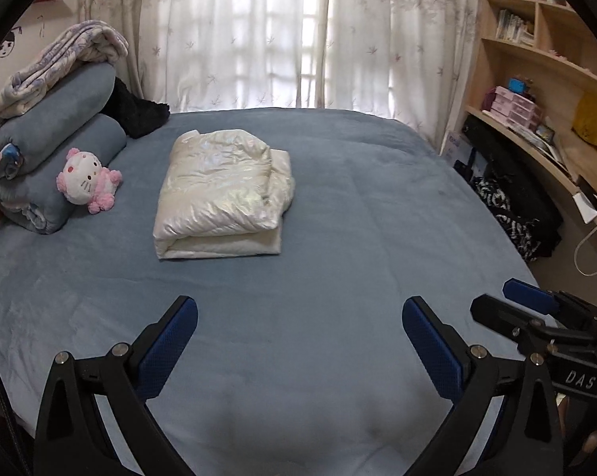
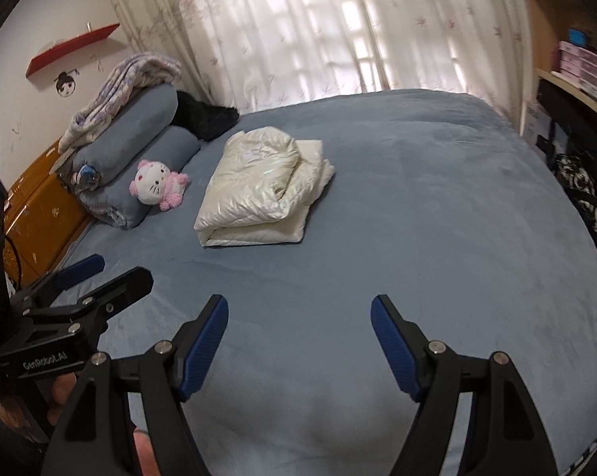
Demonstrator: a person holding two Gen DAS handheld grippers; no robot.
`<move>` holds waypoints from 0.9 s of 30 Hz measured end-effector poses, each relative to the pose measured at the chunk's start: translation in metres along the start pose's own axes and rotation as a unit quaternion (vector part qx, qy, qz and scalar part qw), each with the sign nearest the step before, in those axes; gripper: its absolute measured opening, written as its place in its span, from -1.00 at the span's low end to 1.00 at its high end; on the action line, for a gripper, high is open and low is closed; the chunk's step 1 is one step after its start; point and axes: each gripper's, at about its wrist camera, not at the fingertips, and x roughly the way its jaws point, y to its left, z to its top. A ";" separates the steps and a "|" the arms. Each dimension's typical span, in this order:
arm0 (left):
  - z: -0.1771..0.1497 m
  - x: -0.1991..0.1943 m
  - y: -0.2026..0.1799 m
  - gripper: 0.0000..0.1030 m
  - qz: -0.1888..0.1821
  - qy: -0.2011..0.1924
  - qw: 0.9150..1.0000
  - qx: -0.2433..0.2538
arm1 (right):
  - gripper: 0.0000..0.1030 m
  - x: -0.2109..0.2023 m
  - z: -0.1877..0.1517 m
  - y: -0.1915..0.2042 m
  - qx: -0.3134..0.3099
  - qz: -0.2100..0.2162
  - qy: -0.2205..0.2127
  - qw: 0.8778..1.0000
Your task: Fold large clothes
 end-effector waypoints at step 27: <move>-0.069 0.012 -0.041 0.98 0.054 -0.002 0.999 -0.003 | 0.60 -0.006 -0.082 -0.032 0.026 -0.049 -0.038 0.998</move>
